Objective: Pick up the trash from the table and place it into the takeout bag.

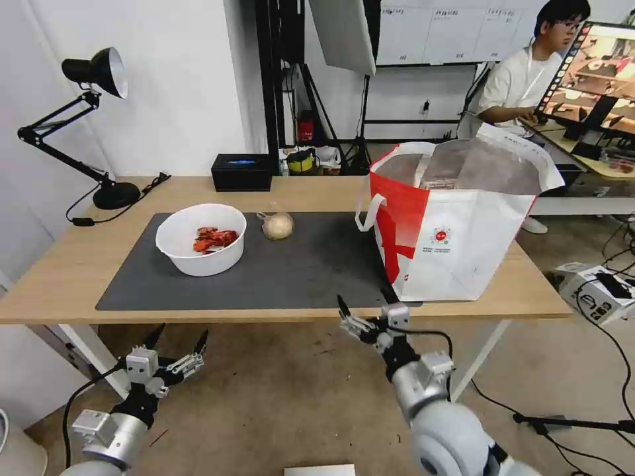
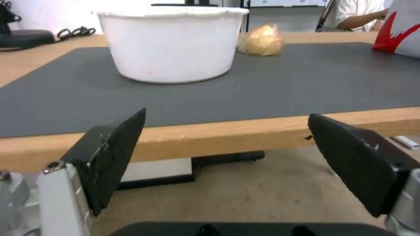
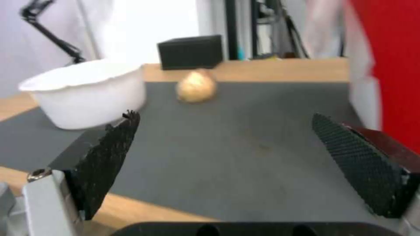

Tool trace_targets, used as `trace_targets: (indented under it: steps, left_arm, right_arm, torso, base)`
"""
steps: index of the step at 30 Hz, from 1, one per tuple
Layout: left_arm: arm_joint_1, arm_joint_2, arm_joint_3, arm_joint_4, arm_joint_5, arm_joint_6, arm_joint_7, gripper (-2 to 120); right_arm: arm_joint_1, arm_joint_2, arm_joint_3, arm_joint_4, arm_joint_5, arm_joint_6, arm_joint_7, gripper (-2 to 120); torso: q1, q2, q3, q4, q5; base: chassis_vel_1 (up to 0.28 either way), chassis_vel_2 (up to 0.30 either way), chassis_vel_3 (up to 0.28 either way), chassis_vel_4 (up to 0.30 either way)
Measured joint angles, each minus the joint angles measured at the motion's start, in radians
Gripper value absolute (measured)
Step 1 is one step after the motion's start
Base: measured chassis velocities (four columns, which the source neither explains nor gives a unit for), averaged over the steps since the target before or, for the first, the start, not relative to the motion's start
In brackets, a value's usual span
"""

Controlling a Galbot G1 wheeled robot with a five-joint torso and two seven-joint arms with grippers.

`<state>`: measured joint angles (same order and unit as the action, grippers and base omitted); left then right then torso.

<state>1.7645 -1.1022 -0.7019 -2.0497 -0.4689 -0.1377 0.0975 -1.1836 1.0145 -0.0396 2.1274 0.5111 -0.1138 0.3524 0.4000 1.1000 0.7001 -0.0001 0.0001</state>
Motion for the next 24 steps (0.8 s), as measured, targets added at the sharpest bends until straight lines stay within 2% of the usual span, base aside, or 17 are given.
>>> trace_targets:
  steps: [12, 20, 24]
  left_arm:
    - [0.001, 0.006, -0.006, 0.000, -0.004, 0.004, -0.003, 100]
    - [0.008, 0.005, -0.018, 0.000, -0.006, 0.005, -0.004, 100]
    - [0.011, 0.004, -0.023, 0.000, -0.006, 0.005, -0.004, 100]
  right_arm:
    - [0.296, 0.005, -0.119, -0.096, 0.091, -0.074, -0.009, 100]
    - [0.466, 0.038, -0.187, -0.183, 0.152, -0.136, 0.034, 100]
    - [0.531, 0.055, -0.210, -0.216, 0.164, -0.200, 0.065, 100]
  torso:
    - [0.000, 0.000, 0.000, 0.0002, -0.0002]
    - [0.000, 0.000, 0.000, 0.0002, -0.0001]
    - [0.000, 0.000, 0.000, 0.0002, -0.0001]
  base:
    - [0.000, 0.000, 0.000, 0.000]
    - [0.000, 0.000, 0.000, 0.000]
    - [0.000, 0.000, 0.000, 0.000]
